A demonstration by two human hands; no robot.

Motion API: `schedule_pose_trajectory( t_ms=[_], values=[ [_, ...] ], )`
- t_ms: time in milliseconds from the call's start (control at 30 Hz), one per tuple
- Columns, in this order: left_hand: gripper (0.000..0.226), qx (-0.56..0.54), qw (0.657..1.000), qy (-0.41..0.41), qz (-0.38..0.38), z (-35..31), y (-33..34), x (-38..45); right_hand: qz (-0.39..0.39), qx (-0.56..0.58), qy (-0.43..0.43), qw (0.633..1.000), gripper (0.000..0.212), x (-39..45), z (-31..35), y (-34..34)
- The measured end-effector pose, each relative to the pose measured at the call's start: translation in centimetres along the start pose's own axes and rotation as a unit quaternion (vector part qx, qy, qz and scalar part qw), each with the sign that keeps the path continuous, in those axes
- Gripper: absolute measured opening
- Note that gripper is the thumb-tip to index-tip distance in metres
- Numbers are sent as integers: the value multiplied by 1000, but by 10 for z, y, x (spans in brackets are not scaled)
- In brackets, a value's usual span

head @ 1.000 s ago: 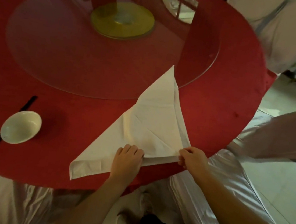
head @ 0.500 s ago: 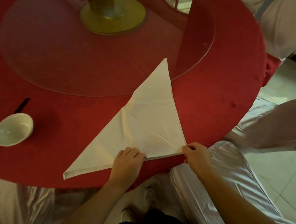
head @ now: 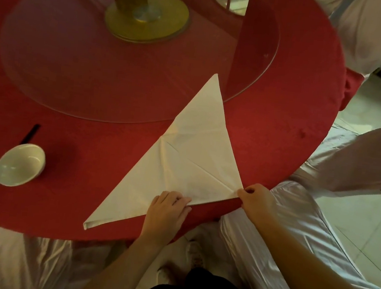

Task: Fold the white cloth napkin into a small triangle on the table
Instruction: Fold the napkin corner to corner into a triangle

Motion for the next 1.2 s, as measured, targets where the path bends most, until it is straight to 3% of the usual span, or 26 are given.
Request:
schedule_pose_trajectory(
  t_ms=[100,200,300,367,500,600,800,1067,1200],
  values=[
    [22,-14,993,-105,-47,40,-25,-17,23,14,27,999,16,4,2,2],
    [25,36,955,-279,-93,108,-59,-54,32,28,43,998,16,2,5,2],
    [44,47,878,-475,-25,173,-68,-103,20,55,41,997,15,-4,9,0],
    [46,15,857,-516,17,196,-64,-120,17,95,41,995,9,-8,9,-1],
    [21,-127,864,-485,49,215,-50,-118,61,212,95,971,4,-24,-7,6],
    [19,-147,888,-428,82,218,-48,-109,86,260,177,945,4,-48,-31,12],
    [11,-172,894,-413,18,255,-76,-102,156,267,263,914,9,-114,-54,44],
    [3,-169,903,-394,-12,289,-85,-101,213,230,276,909,8,-149,-50,82],
    [12,-177,887,-425,-42,294,-73,-120,209,195,254,924,8,-141,-54,75]
  ],
)
Point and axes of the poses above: each hand's wrist, its own x-axis towards the middle knuckle, its own y-axis out of the palm, z = x × y, the point moved 10 cm from there along x, towards the middle knuckle, and after that the axes turned 3 degrees about x, right-handed, at the moved point
